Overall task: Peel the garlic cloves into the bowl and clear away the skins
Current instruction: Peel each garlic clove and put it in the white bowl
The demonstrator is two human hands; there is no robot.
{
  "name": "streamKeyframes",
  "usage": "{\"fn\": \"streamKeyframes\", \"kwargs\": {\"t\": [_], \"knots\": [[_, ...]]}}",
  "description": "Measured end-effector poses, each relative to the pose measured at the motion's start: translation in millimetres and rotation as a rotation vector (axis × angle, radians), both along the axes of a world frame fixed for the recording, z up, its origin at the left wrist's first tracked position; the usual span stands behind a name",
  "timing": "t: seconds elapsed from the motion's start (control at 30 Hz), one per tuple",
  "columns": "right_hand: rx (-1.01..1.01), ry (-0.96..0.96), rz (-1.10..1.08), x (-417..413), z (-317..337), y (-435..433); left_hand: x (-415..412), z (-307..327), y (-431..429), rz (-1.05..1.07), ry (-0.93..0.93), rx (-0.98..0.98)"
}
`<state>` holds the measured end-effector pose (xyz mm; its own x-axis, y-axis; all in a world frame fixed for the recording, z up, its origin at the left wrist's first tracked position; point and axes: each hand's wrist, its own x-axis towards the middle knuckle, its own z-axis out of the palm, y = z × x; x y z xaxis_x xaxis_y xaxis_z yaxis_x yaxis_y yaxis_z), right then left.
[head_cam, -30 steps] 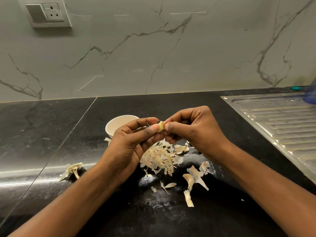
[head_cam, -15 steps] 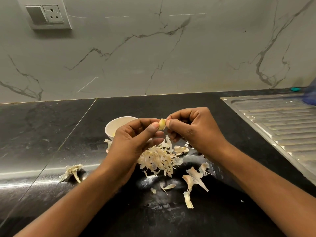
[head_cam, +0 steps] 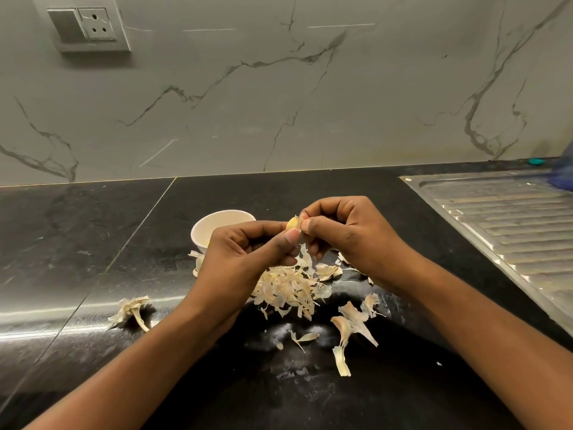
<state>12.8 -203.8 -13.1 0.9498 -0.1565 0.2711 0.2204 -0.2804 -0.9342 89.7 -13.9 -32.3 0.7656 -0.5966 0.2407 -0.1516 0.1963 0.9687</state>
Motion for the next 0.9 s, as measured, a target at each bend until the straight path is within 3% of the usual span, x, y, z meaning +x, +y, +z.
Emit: {"fn": "streamKeyframes", "kwargs": {"t": [0.33,0.6,0.9], "knots": [[0.049,0.025,0.014,0.8,-0.3,-1.1,1.2,2.0,-3.0,-0.124,0.303,-0.097],[0.161,-0.011,-0.014,-3.0,5.0,-5.5,5.9,-1.5,-3.3,-0.05,0.172,-0.058],[-0.004,-0.019,-0.119,0.1,-2.2,-1.2,5.8,-4.1,-2.3,0.042,0.044,0.032]]}}
